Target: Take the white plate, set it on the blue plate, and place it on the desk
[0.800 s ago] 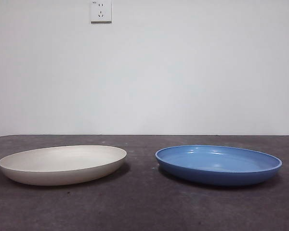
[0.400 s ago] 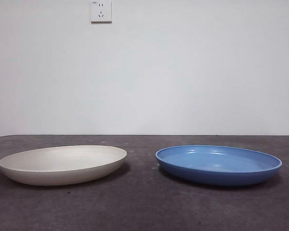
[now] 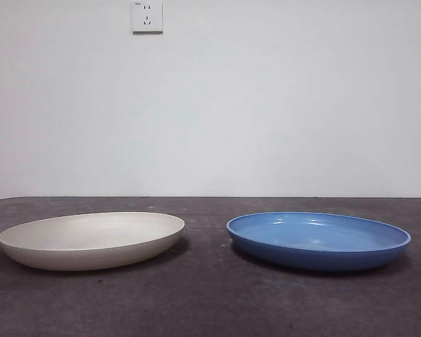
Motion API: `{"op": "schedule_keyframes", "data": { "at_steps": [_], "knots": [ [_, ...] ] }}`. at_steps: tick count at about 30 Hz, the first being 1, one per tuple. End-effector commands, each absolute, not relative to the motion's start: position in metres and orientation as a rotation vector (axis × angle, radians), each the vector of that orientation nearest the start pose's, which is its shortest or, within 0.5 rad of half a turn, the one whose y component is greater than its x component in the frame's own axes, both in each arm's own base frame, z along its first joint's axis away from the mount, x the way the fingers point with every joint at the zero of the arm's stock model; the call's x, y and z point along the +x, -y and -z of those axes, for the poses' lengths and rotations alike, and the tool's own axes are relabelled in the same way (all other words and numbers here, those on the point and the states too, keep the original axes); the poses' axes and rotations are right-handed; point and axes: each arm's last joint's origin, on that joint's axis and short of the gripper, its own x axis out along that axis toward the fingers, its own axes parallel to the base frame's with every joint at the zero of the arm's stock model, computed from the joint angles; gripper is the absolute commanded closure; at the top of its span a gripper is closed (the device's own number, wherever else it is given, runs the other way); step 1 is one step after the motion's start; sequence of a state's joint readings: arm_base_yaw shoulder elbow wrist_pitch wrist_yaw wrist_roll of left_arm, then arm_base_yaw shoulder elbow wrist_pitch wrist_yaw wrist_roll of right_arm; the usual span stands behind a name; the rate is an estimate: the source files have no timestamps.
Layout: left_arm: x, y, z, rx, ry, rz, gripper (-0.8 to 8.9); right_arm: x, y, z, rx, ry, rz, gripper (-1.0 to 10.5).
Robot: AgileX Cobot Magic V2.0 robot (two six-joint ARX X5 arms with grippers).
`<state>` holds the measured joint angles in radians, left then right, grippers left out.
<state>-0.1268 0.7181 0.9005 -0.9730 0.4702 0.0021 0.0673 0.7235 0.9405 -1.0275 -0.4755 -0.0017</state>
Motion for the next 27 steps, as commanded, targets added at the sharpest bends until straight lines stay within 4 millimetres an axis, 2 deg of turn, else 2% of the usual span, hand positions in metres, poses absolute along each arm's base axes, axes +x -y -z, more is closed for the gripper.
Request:
{"op": "schedule_keyframes", "data": {
  "at_steps": [1, 8, 13, 20, 27],
  "knots": [
    [0.115, 0.028, -0.320, -0.127, -0.771, 0.575, 3.43, 0.113, -0.021, -0.328, 0.162, -0.781, -0.520, 5.2],
    [0.117, 0.029, -0.320, -0.142, -0.780, 0.570, 3.41, 0.113, -0.021, -0.328, 0.172, -0.784, -0.516, 5.2],
    [0.132, 0.030, -0.317, -0.159, -0.795, 0.520, 3.45, 0.113, -0.021, -0.328, 0.173, -0.784, -0.517, 5.2],
    [0.174, 0.032, -0.303, -0.139, -0.855, 0.399, 3.48, 0.113, -0.021, -0.328, 0.174, -0.784, -0.520, 5.2],
    [0.227, 0.037, -0.274, -0.107, -0.943, 0.313, 3.50, 0.113, -0.021, -0.328, 0.174, -0.783, -0.520, 5.2]
  ]
}}
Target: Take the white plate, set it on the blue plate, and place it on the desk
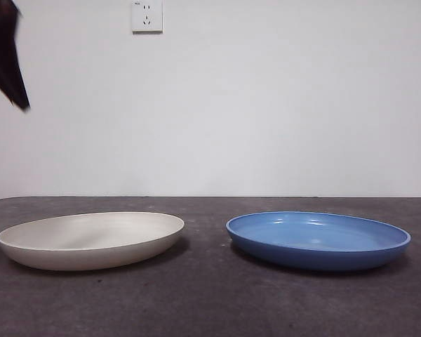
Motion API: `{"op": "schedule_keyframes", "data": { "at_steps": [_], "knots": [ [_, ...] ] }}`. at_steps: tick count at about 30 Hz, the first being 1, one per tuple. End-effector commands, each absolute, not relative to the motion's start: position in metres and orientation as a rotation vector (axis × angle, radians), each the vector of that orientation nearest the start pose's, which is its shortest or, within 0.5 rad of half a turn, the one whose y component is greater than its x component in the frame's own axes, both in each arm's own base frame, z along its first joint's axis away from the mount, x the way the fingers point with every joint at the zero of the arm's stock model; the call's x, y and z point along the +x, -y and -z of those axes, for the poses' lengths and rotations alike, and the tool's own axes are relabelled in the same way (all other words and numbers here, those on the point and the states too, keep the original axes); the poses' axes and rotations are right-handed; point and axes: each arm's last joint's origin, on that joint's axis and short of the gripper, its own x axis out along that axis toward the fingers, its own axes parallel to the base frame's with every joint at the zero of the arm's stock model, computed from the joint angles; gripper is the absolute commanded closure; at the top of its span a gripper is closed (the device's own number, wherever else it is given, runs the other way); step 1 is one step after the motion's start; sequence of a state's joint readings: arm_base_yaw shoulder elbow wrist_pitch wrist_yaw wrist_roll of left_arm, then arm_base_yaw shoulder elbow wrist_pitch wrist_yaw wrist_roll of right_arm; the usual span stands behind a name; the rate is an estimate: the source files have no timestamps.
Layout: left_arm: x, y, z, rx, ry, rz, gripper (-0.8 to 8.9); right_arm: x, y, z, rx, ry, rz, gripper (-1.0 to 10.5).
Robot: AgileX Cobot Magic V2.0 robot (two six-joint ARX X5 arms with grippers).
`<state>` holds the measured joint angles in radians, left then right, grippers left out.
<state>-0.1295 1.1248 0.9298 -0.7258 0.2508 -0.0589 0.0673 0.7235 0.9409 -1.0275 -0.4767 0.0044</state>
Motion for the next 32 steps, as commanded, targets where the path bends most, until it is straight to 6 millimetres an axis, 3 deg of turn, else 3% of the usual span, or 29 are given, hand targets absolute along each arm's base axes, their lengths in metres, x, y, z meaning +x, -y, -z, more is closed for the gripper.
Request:
{"op": "schedule_keyframes", "data": {
  "at_steps": [1, 8, 15, 27, 32],
  "knots": [
    [0.233, 0.038, -0.270, -0.105, -0.954, 0.307, 3.50, 0.113, -0.021, -0.328, 0.173, -0.783, -0.520, 5.2],
    [0.276, 0.044, -0.236, -0.046, -1.046, 0.230, 3.56, 0.113, -0.021, -0.328, 0.173, -0.783, -0.519, 5.2],
    [0.302, 0.051, -0.211, -0.013, -1.105, 0.220, 3.60, 0.113, -0.021, -0.328, 0.173, -0.783, -0.519, 5.2],
    [0.312, 0.060, -0.190, 0.068, -1.151, 0.159, 3.86, 0.113, -0.021, -0.328, 0.173, -0.783, -0.519, 5.2],
    [0.311, 0.060, -0.189, 0.069, -1.161, 0.160, 4.82, 0.113, -0.021, -0.328, 0.173, -0.783, -0.519, 5.2]
  ]
}}
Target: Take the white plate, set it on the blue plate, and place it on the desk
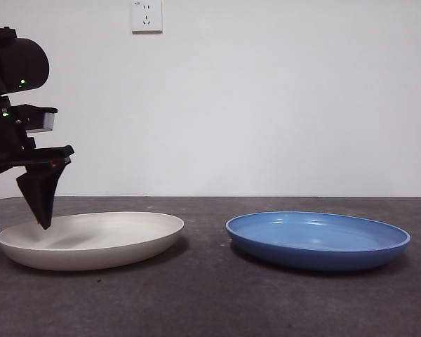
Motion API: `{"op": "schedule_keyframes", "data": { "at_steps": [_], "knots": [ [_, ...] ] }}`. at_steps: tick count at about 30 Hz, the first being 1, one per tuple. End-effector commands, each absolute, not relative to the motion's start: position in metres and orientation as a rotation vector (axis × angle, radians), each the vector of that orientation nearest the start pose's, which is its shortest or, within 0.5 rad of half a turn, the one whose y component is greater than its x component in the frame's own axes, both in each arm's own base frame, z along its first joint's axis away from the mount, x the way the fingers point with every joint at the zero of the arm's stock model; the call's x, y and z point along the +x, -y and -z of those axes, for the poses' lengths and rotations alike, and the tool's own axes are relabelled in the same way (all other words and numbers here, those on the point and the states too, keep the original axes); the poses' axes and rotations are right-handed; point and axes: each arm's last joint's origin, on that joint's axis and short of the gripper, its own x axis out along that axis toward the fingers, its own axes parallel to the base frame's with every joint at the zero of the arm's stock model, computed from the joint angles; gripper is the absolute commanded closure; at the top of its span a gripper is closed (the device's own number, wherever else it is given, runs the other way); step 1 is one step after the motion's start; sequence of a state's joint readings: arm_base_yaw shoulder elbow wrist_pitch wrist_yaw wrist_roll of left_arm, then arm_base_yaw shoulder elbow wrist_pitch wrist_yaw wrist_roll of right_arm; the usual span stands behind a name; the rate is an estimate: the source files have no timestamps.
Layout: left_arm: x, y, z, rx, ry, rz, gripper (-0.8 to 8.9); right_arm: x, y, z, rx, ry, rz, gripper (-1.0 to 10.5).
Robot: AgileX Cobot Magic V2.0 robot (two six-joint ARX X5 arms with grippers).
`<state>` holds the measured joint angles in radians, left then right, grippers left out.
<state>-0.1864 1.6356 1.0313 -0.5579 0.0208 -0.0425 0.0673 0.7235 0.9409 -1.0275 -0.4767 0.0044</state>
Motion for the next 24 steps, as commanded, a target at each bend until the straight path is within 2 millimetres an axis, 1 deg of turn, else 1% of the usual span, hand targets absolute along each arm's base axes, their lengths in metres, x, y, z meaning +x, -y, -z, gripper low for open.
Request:
{"op": "schedule_keyframes", "data": {
  "at_steps": [1, 2, 4, 13, 15, 19, 20, 24],
  "knots": [
    [0.3108, 0.0602, -0.1892, 0.069, -1.163, 0.159, 4.85, 0.1127, -0.0214, -0.3281, 0.173, -0.783, -0.519, 5.2],
    [0.3107, 0.0602, -0.1891, 0.069, -1.164, 0.158, 5.00, 0.1127, -0.0214, -0.3281, 0.173, -0.783, -0.519, 5.2],
    [0.3100, 0.0601, -0.1888, 0.066, -1.172, 0.156, 5.66, 0.1127, -0.0214, -0.3281, 0.173, -0.783, -0.519, 5.2],
    [0.3075, 0.0600, -0.1846, 0.066, -1.218, 0.150, 5.80, 0.1127, -0.0214, -0.3281, 0.173, -0.782, -0.519, 5.2],
    [0.3073, 0.0604, -0.1845, 0.065, -1.219, 0.151, 6.40, 0.1127, -0.0214, -0.3281, 0.173, -0.782, -0.519, 5.2],
    [0.3073, 0.0606, -0.1845, 0.065, -1.220, 0.151, 7.89, 0.1127, -0.0214, -0.3281, 0.173, -0.782, -0.519, 5.2],
    [0.3072, 0.0606, -0.1845, 0.065, -1.220, 0.152, 8.05, 0.1127, -0.0214, -0.3281, 0.173, -0.782, -0.519, 5.2],
    [0.3078, 0.0606, -0.1848, 0.045, -1.216, 0.139, 8.04, 0.1127, -0.0214, -0.3281, 0.173, -0.782, -0.519, 5.2]
  ]
}}
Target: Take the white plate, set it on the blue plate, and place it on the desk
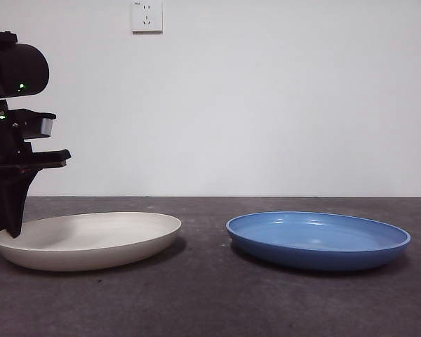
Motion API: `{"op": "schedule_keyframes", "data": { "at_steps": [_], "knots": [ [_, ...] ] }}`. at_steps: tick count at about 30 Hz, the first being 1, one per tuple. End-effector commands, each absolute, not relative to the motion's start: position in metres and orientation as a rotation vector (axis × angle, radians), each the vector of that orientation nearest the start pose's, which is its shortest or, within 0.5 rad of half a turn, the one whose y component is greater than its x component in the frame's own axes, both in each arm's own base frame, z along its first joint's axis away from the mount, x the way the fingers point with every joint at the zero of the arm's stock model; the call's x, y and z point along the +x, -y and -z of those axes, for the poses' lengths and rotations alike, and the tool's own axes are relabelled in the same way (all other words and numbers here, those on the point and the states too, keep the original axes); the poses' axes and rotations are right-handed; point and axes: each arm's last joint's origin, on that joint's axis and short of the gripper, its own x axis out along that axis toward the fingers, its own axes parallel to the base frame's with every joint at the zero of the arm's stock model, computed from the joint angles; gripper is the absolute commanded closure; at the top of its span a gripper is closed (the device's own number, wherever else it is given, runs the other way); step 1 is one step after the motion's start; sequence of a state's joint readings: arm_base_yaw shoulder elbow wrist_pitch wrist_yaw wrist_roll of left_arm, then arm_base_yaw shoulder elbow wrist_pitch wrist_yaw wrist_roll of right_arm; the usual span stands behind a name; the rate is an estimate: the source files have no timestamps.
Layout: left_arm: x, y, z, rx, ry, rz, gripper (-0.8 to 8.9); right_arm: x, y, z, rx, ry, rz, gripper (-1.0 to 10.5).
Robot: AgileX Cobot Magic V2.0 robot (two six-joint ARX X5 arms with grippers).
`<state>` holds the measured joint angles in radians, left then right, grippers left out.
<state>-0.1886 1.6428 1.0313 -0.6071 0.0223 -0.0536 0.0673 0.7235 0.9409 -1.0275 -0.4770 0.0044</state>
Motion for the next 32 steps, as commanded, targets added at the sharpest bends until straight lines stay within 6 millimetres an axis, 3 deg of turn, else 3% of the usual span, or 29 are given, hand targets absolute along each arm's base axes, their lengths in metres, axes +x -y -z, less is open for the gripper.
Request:
{"op": "schedule_keyframes", "data": {
  "at_steps": [1, 9, 19, 26, 32],
  "knots": [
    [0.308, 0.061, -0.185, 0.044, -1.213, 0.139, 8.04, 0.113, -0.021, -0.328, 0.173, -0.782, -0.519, 5.2],
    [0.314, 0.062, -0.201, -0.004, -1.181, 0.173, 8.04, 0.113, -0.021, -0.328, 0.173, -0.782, -0.519, 5.2],
    [0.319, 0.080, -0.271, -0.063, -1.034, 0.280, 8.04, 0.113, -0.021, -0.328, 0.173, -0.782, -0.519, 5.2],
    [0.318, 0.118, -0.302, -0.139, -0.926, 0.446, 8.04, 0.113, -0.021, -0.328, 0.171, -0.783, -0.515, 5.2],
    [0.313, 0.164, -0.301, -0.138, -0.865, 0.561, 8.04, 0.113, -0.021, -0.328, 0.171, -0.783, -0.515, 5.2]
  ]
}}
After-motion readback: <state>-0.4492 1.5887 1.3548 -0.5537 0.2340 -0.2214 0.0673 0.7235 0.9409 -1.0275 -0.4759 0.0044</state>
